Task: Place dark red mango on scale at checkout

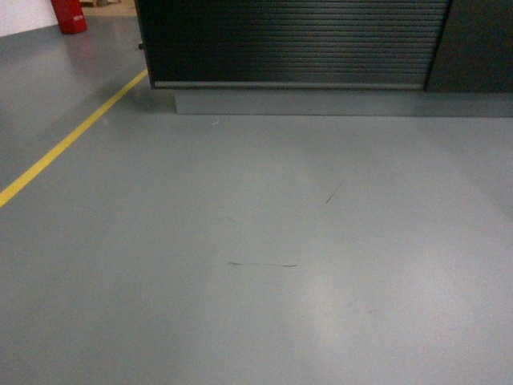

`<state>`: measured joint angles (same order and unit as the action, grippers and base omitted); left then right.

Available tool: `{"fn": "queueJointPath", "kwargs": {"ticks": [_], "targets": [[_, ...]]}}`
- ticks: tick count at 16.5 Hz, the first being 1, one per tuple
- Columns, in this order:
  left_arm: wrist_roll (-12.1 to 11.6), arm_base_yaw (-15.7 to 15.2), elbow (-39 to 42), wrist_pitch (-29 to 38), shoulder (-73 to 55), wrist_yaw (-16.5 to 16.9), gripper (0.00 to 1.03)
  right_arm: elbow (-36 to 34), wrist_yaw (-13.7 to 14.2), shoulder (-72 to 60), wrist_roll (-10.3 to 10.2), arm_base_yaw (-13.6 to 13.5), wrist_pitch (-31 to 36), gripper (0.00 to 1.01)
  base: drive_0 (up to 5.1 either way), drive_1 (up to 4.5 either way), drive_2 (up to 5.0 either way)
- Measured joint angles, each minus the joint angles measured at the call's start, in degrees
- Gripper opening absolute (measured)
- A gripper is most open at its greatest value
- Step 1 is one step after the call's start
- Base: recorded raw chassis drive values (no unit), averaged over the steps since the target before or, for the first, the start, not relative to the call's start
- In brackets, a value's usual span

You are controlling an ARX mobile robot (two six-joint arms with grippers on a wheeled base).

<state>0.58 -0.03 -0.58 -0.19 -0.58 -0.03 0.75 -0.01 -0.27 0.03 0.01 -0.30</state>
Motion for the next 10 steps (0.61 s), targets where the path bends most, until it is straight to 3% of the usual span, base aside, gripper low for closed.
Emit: {"fn": "queueJointPath", "kwargs": {"ticks": [10], "targets": [[0.00,0.00,0.02,-0.22,0.00,0.00,0.98,0.00,0.02,0.00,0.00,0.00,-0.07,0.98,0.1,4.35,-4.2]]}}
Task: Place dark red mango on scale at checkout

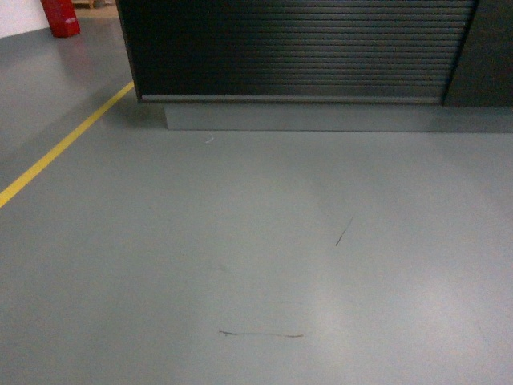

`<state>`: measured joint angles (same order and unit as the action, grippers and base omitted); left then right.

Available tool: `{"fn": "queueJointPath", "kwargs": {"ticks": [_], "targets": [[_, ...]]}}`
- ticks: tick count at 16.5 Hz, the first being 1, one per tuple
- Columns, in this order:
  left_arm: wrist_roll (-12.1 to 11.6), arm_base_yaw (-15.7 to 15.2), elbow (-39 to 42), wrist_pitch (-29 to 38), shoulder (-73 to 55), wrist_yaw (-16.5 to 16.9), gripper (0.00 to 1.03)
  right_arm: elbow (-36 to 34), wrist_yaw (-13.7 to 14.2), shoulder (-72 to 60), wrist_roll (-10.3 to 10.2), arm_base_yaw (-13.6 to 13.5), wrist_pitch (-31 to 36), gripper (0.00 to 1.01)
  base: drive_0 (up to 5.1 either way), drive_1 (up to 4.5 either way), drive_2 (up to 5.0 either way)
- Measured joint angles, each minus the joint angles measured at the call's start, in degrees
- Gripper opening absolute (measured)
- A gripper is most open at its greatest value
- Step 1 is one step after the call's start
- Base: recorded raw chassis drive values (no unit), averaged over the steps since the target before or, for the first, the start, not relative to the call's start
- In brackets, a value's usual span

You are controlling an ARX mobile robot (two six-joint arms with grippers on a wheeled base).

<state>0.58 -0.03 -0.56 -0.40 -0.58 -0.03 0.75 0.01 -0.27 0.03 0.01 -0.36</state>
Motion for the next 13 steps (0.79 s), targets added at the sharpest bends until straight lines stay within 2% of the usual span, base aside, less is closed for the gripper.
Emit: {"fn": "queueJointPath", "kwargs": {"ticks": [13], "targets": [[0.00,0.00,0.00,0.17,0.00,0.02,0.98,0.00,0.00,-0.02,0.00,0.00,-0.11,0.98,0.0,4.23,-4.3]]}}
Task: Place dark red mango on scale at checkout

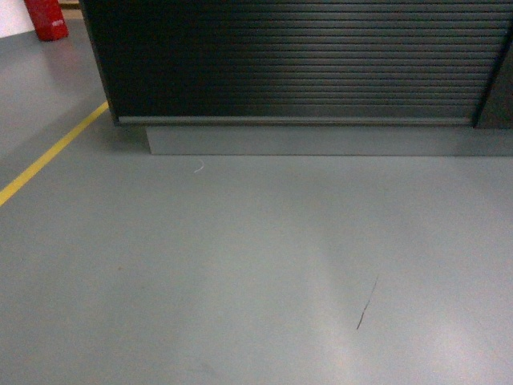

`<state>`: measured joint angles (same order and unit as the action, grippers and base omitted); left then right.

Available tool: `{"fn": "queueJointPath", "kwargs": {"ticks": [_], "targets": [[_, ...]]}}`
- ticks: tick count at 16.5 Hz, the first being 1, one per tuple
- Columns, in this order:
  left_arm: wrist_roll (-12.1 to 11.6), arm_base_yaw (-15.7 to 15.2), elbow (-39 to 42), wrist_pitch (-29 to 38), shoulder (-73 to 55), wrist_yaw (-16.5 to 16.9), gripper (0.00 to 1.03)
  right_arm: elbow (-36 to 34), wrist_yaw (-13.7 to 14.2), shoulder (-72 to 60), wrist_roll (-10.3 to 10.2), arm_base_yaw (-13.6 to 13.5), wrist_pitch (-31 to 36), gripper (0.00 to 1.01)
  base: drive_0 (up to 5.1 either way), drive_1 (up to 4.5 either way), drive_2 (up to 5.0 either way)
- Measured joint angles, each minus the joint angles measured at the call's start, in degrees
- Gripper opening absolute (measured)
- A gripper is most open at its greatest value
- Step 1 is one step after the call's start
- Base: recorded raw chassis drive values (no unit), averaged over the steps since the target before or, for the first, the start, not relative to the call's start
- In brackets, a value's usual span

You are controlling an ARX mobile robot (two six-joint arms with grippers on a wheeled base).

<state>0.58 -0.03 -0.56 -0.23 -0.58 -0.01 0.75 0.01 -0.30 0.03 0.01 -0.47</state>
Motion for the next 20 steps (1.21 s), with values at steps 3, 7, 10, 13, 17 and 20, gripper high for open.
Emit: {"fn": "queueJointPath", "kwargs": {"ticks": [3,7,10,13,17,20], "targets": [[0.00,0.00,0.00,0.00,0.00,0.04,0.98,0.00,0.00,0.00,0.00,0.00,0.04,0.98,0.1,4.42,-4.1],[0.02,0.00,0.00,-0.13,0.00,0.00,0.98,0.00,0.00,0.00,0.00,0.00,0.26,0.98,0.1,4.35,-4.2],[0.00,0.00,0.00,0.04,0.00,0.00,0.98,0.00,-0.02,0.00,0.00,0.00,0.13,0.98,0.0,4.31,-4.2],[0.00,0.00,0.00,0.31,0.00,0.00,0.98,0.00,-0.02,0.00,0.00,0.00,0.35,0.98,0.1,4.40,-4.1],[0.00,0.00,0.00,0.02,0.00,-0.04,0.98,0.00,0.00,0.00,0.02,0.00,0.28,0.98,0.1,4.35,-4.2],[0.00,0.00,0.00,0.07,0.00,0.00,0.98,0.00,-0.02,0.00,0.00,0.00,0.37,0.98,0.0,4.30,-4.2]]}}
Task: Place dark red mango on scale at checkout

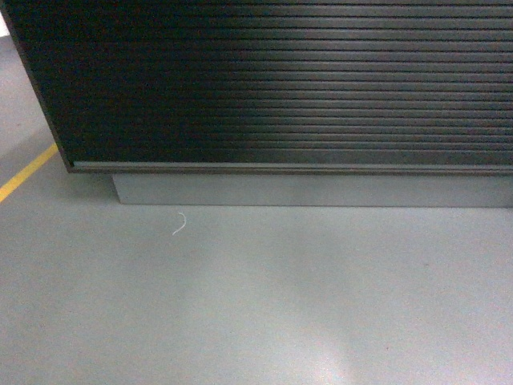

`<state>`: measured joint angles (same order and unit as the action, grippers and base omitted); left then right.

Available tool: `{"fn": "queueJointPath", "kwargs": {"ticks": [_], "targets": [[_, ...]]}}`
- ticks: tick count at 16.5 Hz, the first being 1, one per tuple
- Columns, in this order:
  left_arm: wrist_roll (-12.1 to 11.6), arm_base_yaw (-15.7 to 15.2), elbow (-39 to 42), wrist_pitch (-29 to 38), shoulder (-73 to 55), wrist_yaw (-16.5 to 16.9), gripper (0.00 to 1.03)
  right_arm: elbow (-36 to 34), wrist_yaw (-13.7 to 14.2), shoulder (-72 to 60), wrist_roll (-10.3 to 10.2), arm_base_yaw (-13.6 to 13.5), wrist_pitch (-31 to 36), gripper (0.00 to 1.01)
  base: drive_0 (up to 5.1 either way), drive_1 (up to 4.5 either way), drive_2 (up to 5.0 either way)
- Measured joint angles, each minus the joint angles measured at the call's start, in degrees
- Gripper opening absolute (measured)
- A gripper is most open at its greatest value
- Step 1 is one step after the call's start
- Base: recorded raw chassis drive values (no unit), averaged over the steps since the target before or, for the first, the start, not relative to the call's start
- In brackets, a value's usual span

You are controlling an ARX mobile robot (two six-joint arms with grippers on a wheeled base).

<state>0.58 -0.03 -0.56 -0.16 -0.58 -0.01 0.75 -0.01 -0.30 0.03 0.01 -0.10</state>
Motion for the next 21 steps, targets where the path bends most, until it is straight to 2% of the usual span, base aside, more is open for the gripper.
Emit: {"fn": "queueJointPath", "kwargs": {"ticks": [21], "targets": [[0.00,0.00,0.00,-0.11,0.00,-0.02,0.98,0.00,0.00,0.00,0.00,0.00,-0.09,0.98,0.0,4.28,-4.3]]}}
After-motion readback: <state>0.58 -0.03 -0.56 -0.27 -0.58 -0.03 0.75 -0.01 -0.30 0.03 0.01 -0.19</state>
